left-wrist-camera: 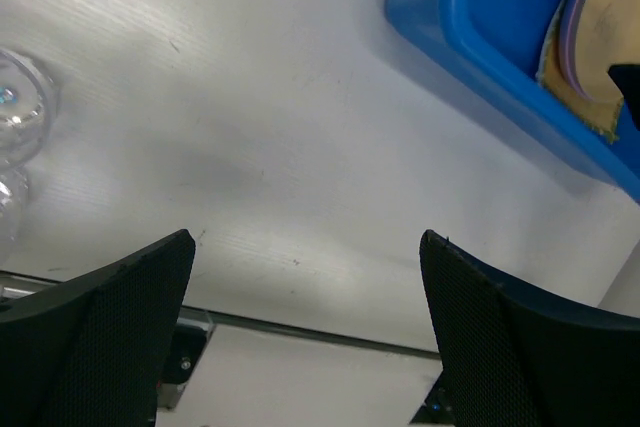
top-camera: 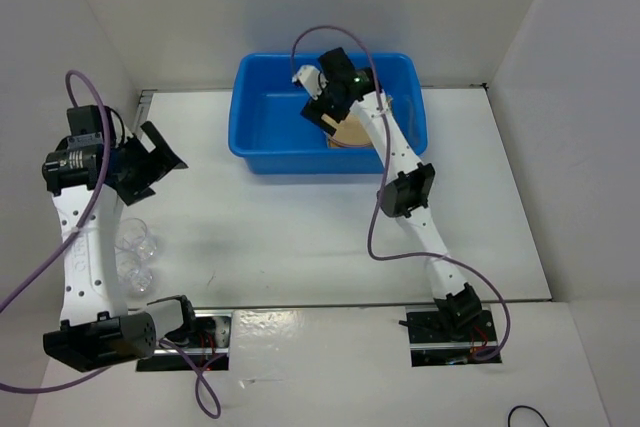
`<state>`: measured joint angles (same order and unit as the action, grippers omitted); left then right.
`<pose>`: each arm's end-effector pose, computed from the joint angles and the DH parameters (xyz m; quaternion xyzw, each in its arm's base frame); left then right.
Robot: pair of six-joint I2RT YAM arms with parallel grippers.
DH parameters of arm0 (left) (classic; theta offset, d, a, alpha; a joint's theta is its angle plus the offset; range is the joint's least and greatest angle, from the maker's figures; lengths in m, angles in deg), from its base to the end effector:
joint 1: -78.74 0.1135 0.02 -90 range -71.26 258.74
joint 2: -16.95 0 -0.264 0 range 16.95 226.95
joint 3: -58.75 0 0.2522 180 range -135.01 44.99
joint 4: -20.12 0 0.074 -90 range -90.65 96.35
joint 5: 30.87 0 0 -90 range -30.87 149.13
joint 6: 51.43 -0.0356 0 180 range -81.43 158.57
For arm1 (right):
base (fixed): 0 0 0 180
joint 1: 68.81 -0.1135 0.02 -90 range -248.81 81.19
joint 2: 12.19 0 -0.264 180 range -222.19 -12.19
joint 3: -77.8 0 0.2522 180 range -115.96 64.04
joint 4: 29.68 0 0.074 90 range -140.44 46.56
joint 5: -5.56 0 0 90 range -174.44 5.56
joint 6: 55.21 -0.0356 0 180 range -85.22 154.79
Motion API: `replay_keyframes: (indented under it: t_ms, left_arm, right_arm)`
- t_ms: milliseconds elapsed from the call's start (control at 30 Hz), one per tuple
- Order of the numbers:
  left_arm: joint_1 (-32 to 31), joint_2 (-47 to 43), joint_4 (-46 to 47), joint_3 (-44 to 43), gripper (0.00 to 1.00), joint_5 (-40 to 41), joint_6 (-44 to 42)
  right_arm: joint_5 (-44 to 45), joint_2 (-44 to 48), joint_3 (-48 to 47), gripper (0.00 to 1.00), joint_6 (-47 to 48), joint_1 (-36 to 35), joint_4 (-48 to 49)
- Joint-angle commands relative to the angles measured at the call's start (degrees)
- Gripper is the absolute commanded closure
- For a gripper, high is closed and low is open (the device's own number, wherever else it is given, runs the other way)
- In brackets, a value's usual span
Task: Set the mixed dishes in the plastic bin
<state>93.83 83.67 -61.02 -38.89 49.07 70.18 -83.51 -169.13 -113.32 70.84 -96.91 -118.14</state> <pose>0.1965 0.0465 0.4018 -0.3439 0.8718 -0.1303 0.3235 0.4727 0.2517 0.2696 -0.5033 0.8078 -0.0290 0.3054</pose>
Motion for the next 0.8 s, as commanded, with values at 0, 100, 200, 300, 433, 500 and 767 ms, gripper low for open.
replay_keyframes:
  t_ms: [0, 100, 200, 300, 433, 500, 767]
  left_arm:
    - [-0.1, -2.3, 1.9, -6.3, 0.00, 4.4, -1.4]
    - [-0.2, -2.8, 1.2, -5.1, 0.00, 14.0, 1.2]
    - [-0.2, -2.2, -0.5, -1.8, 0.00, 25.3, 5.8]
    - [0.4, -0.9, -1.6, 1.1, 0.00, 30.3, 8.5]
    - [3.1, -0.3, -3.9, 4.2, 0.00, 36.4, 10.8]
    - [3.1, 0.3, -2.2, 5.1, 0.00, 35.8, 10.1]
    - [17.9, 9.7, 8.9, 11.3, 0.02, 22.9, 2.0]
  right_arm:
    - [-3.5, 17.9, -2.5, 0.01, -7.2, 0.8, 0.1]
    - [-6.9, 27.9, 6.4, 0.01, -12.1, 2.8, 0.1]
    - [-14.3, 41.0, 29.0, 0.01, -11.0, 3.6, 0.1]
    - [-17.7, 54.5, 56.3, 0.01, -9.9, 4.6, 4.9]
    - [-16.7, 67.6, 90.6, 0.01, -11.9, 4.6, 13.5]
    - [-14.7, 72.7, 98.6, 0.01, -14.4, 4.6, 18.8]
    - [-0.2, 75.5, 112.3, 0.06, -16.1, 9.0, 29.9]
